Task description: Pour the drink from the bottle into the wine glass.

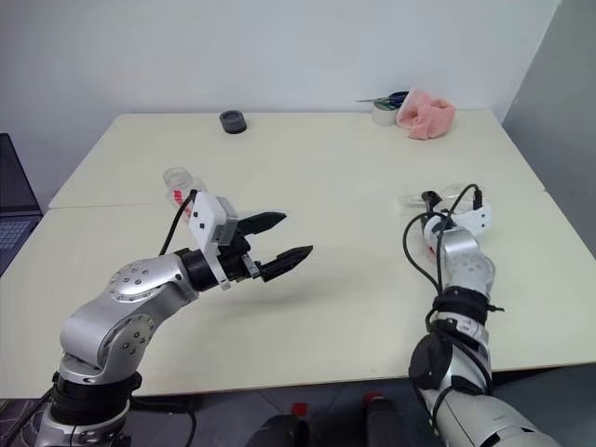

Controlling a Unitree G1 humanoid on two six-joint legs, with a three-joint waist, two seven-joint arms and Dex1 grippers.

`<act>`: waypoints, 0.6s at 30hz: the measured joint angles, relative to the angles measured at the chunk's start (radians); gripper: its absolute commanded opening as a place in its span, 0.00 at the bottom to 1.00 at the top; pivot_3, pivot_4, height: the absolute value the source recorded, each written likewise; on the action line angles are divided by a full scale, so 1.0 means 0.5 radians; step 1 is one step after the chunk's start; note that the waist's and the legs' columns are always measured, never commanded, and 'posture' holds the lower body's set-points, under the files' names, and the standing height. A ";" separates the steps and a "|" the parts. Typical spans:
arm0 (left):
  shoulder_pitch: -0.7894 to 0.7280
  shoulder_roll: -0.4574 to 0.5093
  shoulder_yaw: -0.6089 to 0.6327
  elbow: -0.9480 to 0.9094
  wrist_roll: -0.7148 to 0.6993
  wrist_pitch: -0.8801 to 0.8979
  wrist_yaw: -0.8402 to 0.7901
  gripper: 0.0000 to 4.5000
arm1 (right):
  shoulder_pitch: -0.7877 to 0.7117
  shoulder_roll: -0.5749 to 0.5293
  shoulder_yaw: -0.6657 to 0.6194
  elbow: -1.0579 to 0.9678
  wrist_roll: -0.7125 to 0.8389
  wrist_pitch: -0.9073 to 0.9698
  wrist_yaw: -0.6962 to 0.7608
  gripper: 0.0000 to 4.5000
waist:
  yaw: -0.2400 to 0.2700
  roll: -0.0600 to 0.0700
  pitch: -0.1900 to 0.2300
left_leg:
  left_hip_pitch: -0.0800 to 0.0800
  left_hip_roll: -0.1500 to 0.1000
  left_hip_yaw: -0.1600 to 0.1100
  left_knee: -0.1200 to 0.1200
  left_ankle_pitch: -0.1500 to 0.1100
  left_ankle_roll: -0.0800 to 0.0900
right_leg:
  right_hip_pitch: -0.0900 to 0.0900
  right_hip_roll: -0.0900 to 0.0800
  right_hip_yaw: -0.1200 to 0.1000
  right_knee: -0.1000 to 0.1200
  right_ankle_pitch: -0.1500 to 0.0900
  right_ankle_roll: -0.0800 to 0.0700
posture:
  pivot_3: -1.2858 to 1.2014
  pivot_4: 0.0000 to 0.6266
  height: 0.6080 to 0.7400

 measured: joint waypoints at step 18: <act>0.056 -0.012 0.004 -0.012 0.000 0.004 0.015 0.99 | -0.510 -0.229 -0.096 1.228 -0.110 -0.830 0.380 1.00 | -0.003 -0.001 -0.001 | 0.001 0.001 0.010 0.002 0.000 0.001 | 0.004 0.000 0.002 -0.001 0.000 0.000 | 0.52 0.24 1.00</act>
